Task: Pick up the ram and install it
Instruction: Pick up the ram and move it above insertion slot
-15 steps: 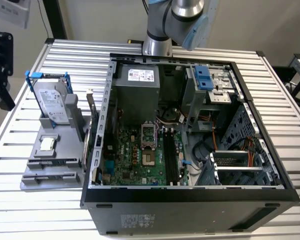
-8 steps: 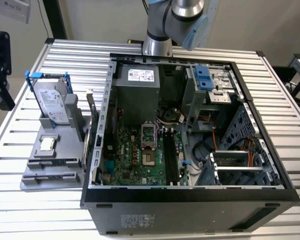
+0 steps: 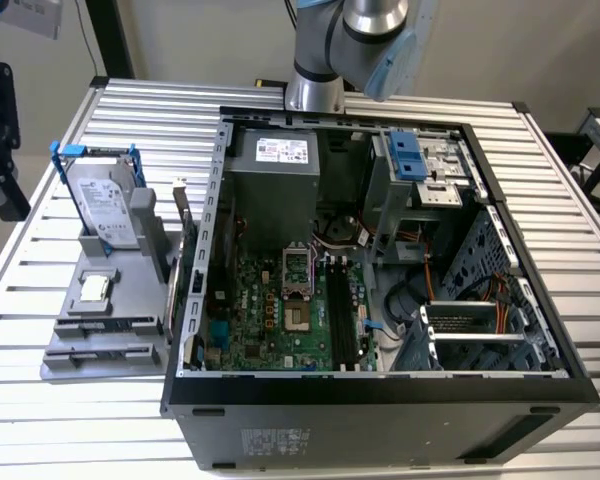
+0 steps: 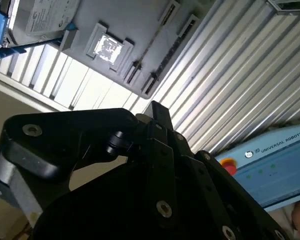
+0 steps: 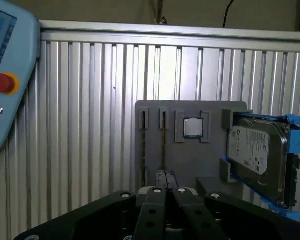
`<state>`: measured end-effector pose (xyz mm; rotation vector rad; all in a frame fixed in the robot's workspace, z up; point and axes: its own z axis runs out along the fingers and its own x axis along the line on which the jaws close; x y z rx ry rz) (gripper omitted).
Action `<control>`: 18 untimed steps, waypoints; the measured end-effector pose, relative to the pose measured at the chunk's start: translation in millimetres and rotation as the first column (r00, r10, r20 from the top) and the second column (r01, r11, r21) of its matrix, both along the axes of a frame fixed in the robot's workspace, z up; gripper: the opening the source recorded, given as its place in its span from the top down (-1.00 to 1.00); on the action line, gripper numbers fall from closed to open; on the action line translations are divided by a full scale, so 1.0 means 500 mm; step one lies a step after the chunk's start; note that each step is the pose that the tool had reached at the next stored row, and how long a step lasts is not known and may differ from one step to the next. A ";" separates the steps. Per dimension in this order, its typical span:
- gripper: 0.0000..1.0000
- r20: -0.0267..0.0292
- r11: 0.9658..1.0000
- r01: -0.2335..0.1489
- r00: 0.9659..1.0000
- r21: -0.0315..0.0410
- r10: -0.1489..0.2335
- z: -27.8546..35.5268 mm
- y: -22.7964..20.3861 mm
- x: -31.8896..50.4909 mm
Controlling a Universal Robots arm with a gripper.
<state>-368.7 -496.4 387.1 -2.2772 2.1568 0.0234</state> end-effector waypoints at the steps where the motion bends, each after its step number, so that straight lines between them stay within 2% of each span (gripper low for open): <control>1: 1.00 0.000 1.000 -0.014 1.000 0.000 0.014 0.000 0.0003 0.000; 5: 1.00 0.000 0.998 -0.056 0.998 0.001 0.056 -0.001 0.0008 0.000; 17: 1.00 -0.002 0.998 -0.062 0.998 0.001 0.062 -0.002 0.0009 0.000; 18: -1.00 -0.002 0.998 -0.062 0.998 0.001 0.062 -0.002 0.0009 0.000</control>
